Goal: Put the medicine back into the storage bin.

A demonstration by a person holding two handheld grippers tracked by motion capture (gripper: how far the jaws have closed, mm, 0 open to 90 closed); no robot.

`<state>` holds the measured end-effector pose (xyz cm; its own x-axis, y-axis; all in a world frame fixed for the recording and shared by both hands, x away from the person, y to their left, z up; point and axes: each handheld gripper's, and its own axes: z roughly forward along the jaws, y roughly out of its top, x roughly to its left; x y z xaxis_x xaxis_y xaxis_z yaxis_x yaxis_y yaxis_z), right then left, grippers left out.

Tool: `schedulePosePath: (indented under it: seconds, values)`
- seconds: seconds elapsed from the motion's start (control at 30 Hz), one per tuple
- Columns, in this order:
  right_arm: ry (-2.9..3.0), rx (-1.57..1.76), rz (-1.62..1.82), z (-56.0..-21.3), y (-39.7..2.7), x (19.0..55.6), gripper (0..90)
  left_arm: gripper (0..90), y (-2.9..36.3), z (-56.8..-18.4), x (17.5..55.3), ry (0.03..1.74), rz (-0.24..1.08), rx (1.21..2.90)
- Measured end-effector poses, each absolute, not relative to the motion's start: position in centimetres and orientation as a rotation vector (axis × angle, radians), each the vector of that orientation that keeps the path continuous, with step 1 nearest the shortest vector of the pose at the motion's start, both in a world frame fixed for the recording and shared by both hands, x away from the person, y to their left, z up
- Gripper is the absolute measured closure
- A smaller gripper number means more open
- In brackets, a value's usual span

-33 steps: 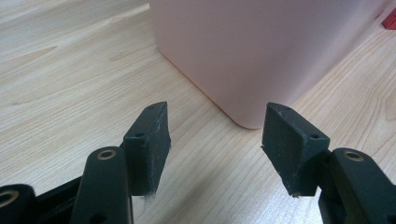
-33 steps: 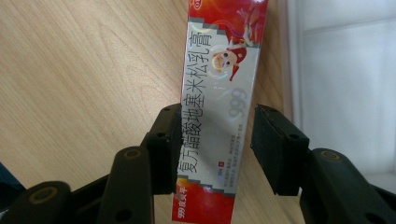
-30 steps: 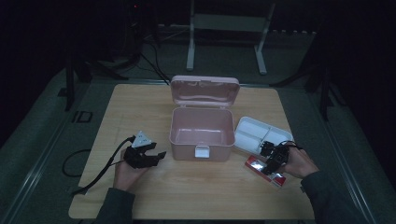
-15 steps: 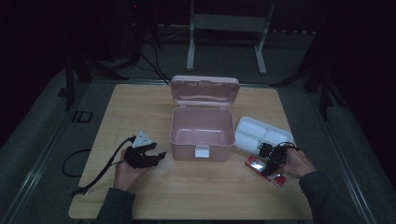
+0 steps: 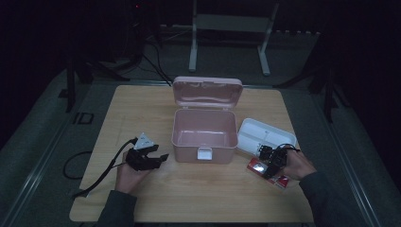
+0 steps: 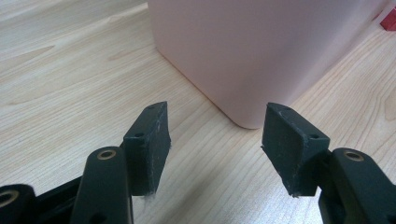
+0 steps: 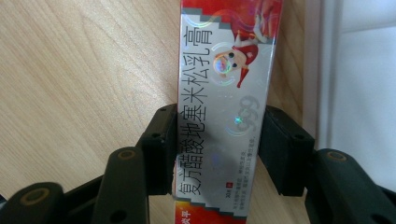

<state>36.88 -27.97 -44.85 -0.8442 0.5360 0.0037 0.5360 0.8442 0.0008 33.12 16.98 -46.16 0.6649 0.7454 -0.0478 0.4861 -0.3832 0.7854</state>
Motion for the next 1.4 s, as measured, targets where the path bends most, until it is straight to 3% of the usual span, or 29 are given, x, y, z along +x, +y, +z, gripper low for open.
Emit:
schedulePosePath:
  seconds: [0.7, 1.4]
  values:
    - [-3.040, -0.716, 0.001, -42.8, -27.7, 36.1, 51.1, 41.0, 17.0, -46.2, 33.1, 0.952, 0.400, 2.057]
    - [-3.085, -0.438, -0.004, -35.2, -25.7, 36.6, 51.1, 41.0, 16.9, -46.2, 33.1, 0.950, 0.398, 2.055]
